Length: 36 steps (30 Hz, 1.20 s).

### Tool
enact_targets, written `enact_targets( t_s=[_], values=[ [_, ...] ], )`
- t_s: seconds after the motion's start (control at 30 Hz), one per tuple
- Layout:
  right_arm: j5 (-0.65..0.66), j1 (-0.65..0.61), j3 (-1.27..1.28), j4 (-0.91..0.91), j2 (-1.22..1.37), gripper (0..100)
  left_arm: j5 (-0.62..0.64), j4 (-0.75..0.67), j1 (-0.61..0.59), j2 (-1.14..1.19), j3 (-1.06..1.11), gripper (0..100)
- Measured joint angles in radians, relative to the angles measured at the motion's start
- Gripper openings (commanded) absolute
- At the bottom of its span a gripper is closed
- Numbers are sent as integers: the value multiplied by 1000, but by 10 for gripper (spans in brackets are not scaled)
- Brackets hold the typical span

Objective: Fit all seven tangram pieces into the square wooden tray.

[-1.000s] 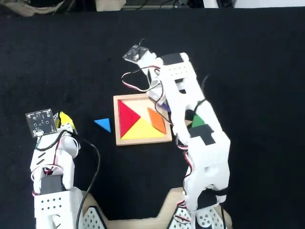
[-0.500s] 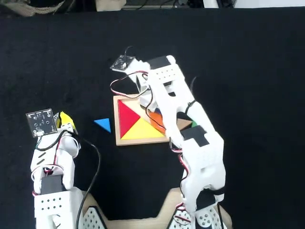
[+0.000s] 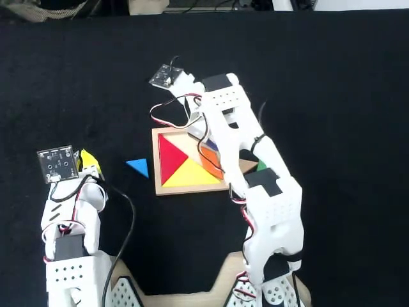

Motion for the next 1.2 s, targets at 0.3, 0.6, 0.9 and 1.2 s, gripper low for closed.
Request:
enact_targets(
  t_s=[0.3, 0.6, 0.9, 1.2],
  values=[
    [18, 29, 0, -8, -2, 11, -5, 0, 0, 0, 0, 29],
    [29, 100, -17, 32, -2, 11, -5, 0, 0, 0, 0, 29],
    [-34, 112, -28, 91, -143, 11, -5, 0, 0, 0, 0, 29],
    [-37, 78, -28, 97, -164, 11, -5, 0, 0, 0, 0, 29]
  ],
)
